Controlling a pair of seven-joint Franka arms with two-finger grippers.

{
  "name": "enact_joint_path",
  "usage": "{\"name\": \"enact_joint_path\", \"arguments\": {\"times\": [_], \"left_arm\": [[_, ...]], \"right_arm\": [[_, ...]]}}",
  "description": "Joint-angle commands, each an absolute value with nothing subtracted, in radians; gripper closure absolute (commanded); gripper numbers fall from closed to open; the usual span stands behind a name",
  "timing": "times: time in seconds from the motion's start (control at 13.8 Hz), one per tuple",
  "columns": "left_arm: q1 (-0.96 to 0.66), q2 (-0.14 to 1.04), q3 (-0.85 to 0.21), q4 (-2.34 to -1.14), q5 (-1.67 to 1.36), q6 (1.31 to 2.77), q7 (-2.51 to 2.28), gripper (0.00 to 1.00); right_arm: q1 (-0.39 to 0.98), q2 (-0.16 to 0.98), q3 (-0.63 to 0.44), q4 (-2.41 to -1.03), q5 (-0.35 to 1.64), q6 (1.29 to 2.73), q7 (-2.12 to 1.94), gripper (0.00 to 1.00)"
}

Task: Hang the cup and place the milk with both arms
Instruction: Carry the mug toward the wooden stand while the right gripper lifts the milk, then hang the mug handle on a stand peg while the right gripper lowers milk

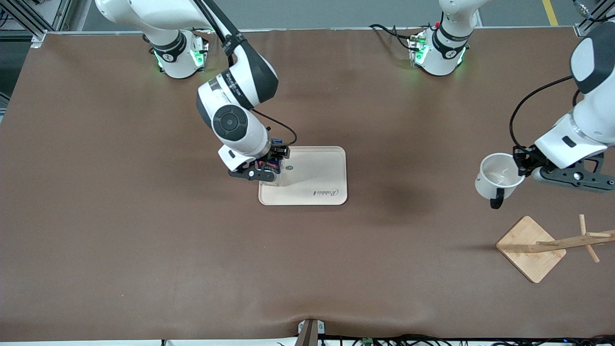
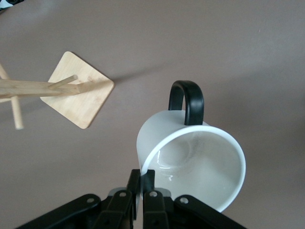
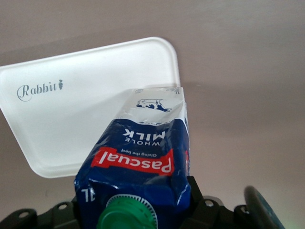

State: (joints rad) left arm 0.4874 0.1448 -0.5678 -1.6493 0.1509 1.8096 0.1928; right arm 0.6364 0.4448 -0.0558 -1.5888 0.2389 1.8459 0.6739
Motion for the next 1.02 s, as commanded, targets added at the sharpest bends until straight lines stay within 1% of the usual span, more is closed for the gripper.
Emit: {"name": "enact_joint_path", "arguments": {"times": [0.0, 0.07, 0.15, 0.29, 0.44, 0.51, 0.65, 0.94], "left_arm": [[0.554, 0.135, -0.574, -1.605, 0.146, 1.786, 0.323, 1.0], [0.574, 0.14, -0.574, -1.583, 0.134, 1.779, 0.336, 1.0], [0.596, 0.144, -0.575, -1.569, 0.114, 1.769, 0.336, 1.0], [0.658, 0.175, -0.574, -1.531, -0.007, 1.769, 0.324, 1.0], [0.724, 0.216, -0.574, -1.514, -0.128, 1.769, 0.318, 1.0], [0.732, 0.23, -0.574, -1.513, -0.132, 1.769, 0.314, 1.0], [0.733, 0.247, -0.574, -1.509, -0.132, 1.775, 0.27, 1.0], [0.73, 0.284, -0.575, -1.487, -0.163, 1.805, 0.092, 1.0]], "right_arm": [[0.501, 0.407, -0.046, -1.444, 0.306, 1.601, 0.675, 1.0], [0.427, 0.396, -0.046, -1.413, 0.337, 1.515, 0.652, 1.0], [0.358, 0.379, -0.045, -1.408, 0.347, 1.467, 0.591, 1.0], [0.244, 0.356, -0.051, -1.431, 0.325, 1.422, 0.433, 1.0], [0.166, 0.351, -0.049, -1.469, 0.199, 1.422, 0.347, 1.0], [0.144, 0.351, -0.049, -1.483, 0.14, 1.428, 0.298, 1.0], [0.069, 0.351, -0.049, -1.541, 0.112, 1.456, 0.232, 1.0], [-0.053, 0.289, -0.049, -1.768, 0.077, 1.656, 0.026, 1.0]]}}
